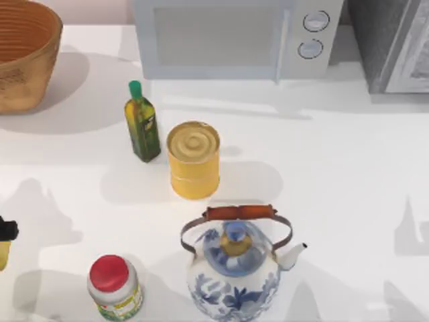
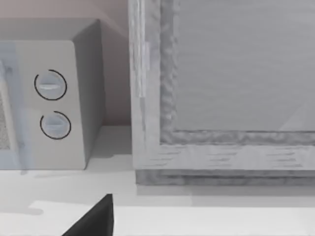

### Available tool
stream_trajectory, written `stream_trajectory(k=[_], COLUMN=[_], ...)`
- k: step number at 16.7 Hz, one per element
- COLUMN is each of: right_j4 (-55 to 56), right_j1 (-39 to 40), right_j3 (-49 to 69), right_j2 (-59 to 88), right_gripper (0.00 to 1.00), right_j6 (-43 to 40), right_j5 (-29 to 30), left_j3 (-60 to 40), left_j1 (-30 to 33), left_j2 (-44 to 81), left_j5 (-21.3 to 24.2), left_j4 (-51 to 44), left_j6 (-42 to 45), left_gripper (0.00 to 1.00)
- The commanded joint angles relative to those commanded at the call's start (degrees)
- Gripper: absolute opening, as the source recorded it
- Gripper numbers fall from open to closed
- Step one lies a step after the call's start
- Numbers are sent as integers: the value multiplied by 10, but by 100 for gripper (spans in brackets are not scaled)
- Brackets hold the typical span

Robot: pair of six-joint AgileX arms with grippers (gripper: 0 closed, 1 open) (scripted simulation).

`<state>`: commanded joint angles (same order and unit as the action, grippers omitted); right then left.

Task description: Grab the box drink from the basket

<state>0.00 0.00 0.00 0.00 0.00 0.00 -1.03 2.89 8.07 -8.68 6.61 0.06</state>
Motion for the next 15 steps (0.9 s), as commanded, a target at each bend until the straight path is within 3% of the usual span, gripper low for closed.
stream_trajectory(k=[10, 15], right_j4=[0, 0], right_j1=[0, 0], right_j3=[0, 0], right_j2=[0, 0], right_gripper=[100, 100], right_j6=[0, 0], right_j5=[0, 0], left_j3=[-49, -60], left_j1=[111, 142], left_j2=[274, 352], left_j5=[-323, -412], left_j4=[249, 315], left_j6=[13, 16], left_gripper=[0, 0])
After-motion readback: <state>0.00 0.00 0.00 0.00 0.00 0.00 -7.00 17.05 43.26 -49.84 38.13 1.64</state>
